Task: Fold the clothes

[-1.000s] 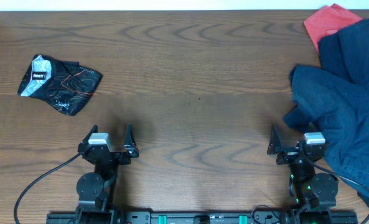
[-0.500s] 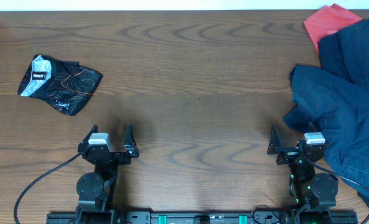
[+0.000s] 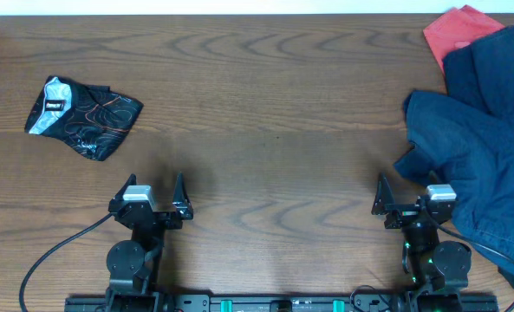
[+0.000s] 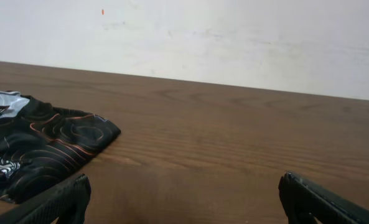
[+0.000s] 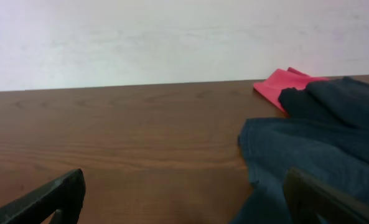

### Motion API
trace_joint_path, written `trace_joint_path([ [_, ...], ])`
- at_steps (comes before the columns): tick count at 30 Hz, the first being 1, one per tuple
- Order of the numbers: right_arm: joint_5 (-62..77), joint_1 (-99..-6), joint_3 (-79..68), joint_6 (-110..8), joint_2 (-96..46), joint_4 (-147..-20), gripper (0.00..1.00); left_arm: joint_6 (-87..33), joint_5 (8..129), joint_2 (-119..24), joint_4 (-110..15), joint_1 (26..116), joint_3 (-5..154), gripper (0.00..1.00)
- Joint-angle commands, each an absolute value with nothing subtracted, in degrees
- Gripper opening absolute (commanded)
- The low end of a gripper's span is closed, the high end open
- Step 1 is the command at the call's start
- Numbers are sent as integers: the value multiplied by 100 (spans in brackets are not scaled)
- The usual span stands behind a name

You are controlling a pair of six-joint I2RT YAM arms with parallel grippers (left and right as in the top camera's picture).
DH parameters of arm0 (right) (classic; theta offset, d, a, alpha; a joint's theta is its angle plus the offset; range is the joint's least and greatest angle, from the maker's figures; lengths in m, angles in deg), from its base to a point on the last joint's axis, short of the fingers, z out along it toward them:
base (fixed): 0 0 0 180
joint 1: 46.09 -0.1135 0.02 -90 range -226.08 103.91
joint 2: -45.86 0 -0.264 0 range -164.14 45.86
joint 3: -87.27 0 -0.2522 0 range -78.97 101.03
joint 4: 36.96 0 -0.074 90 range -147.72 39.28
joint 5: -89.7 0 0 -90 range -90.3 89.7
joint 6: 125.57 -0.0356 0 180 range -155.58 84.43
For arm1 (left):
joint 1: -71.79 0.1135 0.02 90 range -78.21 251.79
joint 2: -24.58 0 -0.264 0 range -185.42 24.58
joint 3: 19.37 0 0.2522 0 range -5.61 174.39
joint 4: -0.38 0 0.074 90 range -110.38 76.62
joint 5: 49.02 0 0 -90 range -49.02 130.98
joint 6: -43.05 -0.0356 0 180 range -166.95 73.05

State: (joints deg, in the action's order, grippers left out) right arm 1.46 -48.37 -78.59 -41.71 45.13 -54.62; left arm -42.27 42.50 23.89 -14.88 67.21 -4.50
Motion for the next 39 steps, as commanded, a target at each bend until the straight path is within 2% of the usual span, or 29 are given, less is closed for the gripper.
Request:
trace_joint_path([
  [1,67,-4876,-7793,-4367,4502,-5480,99,-4174,4182,2286,-1717,6750,-311,98],
  [7,-178,-4872,-7389,-4365,3973,-5668,99,-4172,4204,1464,-1853,6750,304,98],
  [15,-516,-4872,-5948,-4048,2085,-6341,99,-4178,4202,-1102,-3123,6750,2148,98],
  [24,-691,-4575,-3229,-3762,-1074,-8618,99,-4174,4200,-4135,-5501,6750,4657,98],
  [28,-604,-4531,-2478,-3764,-2151,-9066,99,-4174,4200,-4717,-5759,6750,4810,98],
  [39,-1087,-4522,-2467,-3718,-4002,-8905,99,-4176,4200,-5012,-5833,6750,4810,98],
])
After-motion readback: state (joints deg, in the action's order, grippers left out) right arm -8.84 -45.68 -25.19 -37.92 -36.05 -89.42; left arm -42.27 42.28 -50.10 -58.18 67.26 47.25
